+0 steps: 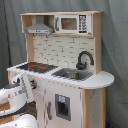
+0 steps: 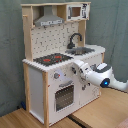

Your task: Play with the kitchen

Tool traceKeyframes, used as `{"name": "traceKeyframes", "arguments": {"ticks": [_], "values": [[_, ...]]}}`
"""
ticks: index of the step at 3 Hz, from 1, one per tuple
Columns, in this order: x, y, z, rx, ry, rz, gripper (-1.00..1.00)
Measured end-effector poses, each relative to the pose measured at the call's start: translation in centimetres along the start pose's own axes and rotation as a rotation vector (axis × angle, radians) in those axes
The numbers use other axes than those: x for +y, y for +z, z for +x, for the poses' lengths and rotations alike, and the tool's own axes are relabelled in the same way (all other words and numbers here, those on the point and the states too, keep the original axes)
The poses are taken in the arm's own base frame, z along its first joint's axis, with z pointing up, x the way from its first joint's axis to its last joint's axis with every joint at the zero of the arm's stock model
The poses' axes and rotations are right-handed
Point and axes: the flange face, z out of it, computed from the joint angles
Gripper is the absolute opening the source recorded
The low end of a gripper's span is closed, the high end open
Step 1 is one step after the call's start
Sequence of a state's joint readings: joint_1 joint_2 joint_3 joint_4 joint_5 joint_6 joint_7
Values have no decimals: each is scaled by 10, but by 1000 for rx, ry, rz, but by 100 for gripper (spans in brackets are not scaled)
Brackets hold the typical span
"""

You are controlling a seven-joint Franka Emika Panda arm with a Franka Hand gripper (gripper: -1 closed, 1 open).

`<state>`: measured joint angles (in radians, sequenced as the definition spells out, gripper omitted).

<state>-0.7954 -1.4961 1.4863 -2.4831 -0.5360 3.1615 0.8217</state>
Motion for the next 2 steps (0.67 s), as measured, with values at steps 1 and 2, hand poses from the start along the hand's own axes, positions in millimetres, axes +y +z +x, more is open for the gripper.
{"name": "traceKeyframes", "arguments": {"ticks": [1, 2], "values": [[0, 0, 0, -2, -122, -2, -100], [-1, 0, -1, -5, -250, -3, -100]]}}
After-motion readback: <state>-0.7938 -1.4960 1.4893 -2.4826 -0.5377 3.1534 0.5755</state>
